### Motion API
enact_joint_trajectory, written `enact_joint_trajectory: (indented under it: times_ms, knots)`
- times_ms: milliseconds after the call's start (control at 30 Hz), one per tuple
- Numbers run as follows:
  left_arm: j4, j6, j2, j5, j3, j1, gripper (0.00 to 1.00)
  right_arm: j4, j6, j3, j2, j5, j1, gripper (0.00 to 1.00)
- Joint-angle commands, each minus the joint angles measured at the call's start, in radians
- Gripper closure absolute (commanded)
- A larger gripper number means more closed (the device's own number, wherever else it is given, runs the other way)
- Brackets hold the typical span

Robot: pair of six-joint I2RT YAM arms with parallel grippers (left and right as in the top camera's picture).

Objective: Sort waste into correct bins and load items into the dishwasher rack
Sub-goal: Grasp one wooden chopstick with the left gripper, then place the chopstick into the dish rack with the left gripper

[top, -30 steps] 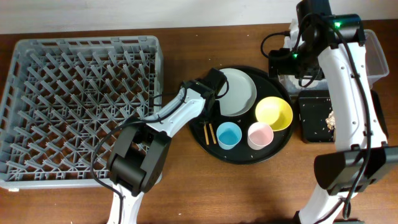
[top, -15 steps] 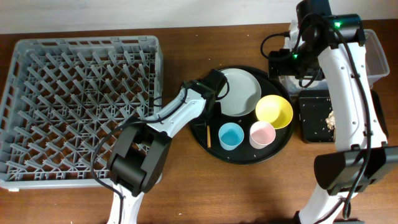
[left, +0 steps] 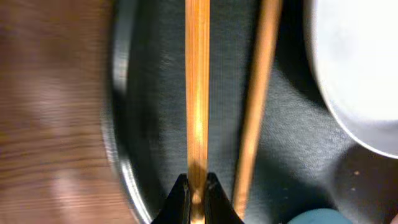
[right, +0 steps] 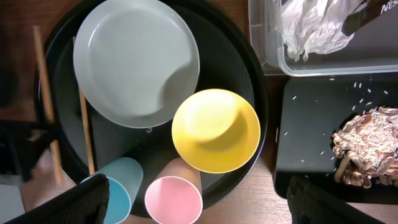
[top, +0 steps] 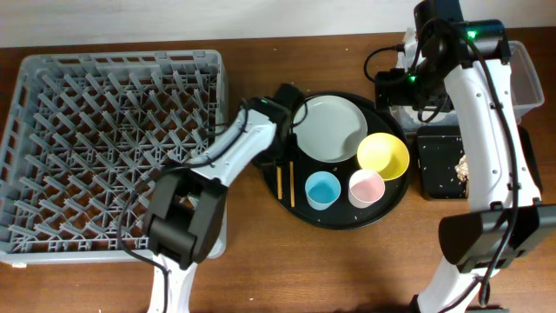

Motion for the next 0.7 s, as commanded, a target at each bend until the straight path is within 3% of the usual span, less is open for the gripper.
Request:
enact_joint_trajectory:
  times_ms: [0, 200, 333, 500, 667]
  knots:
    - [-0.091, 0.088, 0.0, 0.006, 0.113, 0.038, 1.0, -0.004, -0.001, 0.011, -0.004, 0.01, 0.0, 0.08]
    - [-0.305, 0.248, -0.04, -0.008, 0.355, 0.098, 1.0, -0.004, -0.001, 0.011, -0.004, 0.01, 0.0, 0.08]
    - [-0.408, 0.278, -0.063, -0.143, 0.4, 0.203, 1.0, -0.004, 0.0, 0.011, -0.004, 0.01, 0.0, 0.08]
    - [-0.372, 0.301, -0.06, -0.151, 0.38, 0.299, 1.0, -0.004, 0.0, 0.011, -0.004, 0.009, 0.0, 0.08]
    - [-0.341, 0.301, -0.059, -0.172, 0.338, 0.311, 1.0, -0.004, -0.001, 0.011, -0.004, 0.01, 0.0, 0.08]
